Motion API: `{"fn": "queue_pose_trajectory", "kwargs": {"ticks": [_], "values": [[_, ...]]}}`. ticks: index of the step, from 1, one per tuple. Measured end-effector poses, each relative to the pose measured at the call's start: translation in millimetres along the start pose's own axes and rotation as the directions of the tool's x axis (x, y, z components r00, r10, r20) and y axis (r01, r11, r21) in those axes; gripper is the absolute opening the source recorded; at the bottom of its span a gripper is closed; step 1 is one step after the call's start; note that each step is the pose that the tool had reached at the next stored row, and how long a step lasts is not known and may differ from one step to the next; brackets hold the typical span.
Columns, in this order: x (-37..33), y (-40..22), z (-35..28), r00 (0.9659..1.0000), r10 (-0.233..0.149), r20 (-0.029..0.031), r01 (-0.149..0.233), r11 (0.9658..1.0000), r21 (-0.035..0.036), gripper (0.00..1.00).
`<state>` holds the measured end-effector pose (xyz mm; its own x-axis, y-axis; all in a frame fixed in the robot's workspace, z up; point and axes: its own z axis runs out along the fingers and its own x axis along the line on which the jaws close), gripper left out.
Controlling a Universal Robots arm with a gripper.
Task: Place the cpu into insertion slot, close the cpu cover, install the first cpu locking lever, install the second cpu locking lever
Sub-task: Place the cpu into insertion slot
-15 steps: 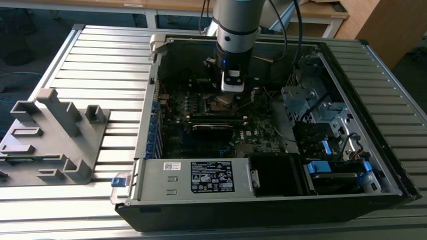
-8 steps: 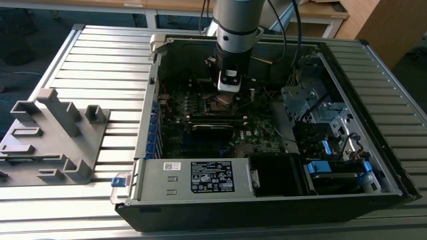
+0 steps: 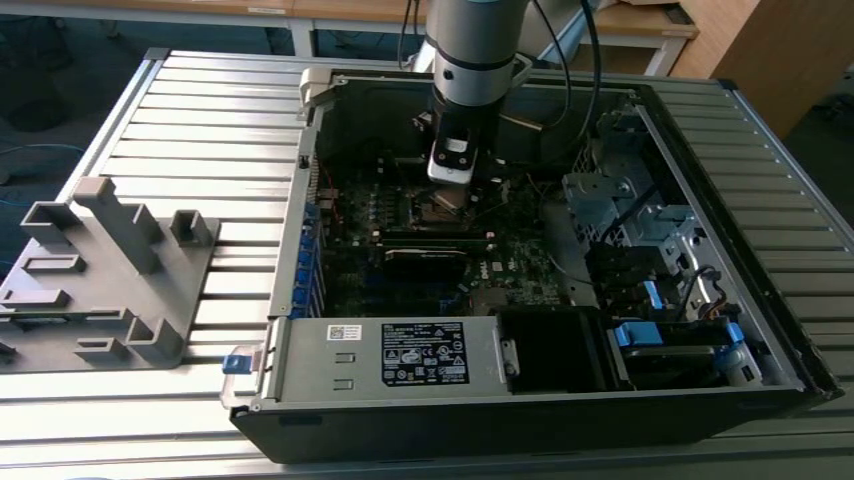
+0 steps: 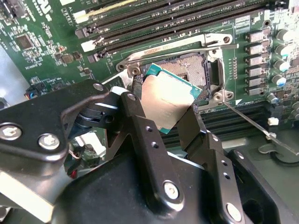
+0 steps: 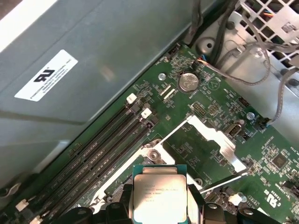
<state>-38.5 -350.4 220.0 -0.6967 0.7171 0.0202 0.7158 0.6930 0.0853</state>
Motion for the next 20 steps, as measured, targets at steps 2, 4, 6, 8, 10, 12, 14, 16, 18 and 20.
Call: {"fn": "queue_pose_trajectory", "kwargs": {"ticks": [2, 4, 6, 8, 10, 12, 14, 16, 18, 20], "values": [[0.0, 0.0, 0.0, 1.0000, 0.000, 0.0001, 0.000, 1.0000, -0.0001, 0.54], [0.0, 0.0, 0.0, 1.0000, 0.000, 0.0001, 0.000, 1.0000, -0.0001, 0.54], [0.0, 0.0, 0.0, 1.0000, 0.000, 0.0001, 0.000, 1.0000, 0.0000, 0.54], [0.0, 0.0, 0.0, 1.0000, 0.003, 0.0003, -0.003, 1.0000, -0.0002, 0.54], [0.0, 0.0, 0.2, 0.9997, 0.024, 0.0022, -0.024, 0.9997, -0.0005, 0.54], [0.0, 0.0, 0.4, 0.9984, 0.056, 0.0049, -0.056, 0.9984, -0.0013, 0.54], [0.0, 0.0, 0.6, 0.9959, 0.091, 0.0078, -0.091, 0.9959, -0.0023, 0.54], [0.0, -0.1, 0.7, 0.9925, 0.122, 0.0104, -0.122, 0.9925, -0.0032, 0.54], [0.0, -0.1, 0.7, 0.9913, 0.132, 0.0111, -0.131, 0.9913, -0.0035, 0.54], [0.0, -0.1, 0.7, 0.9910, 0.134, 0.0113, -0.133, 0.9910, -0.0035, 0.54]]}}
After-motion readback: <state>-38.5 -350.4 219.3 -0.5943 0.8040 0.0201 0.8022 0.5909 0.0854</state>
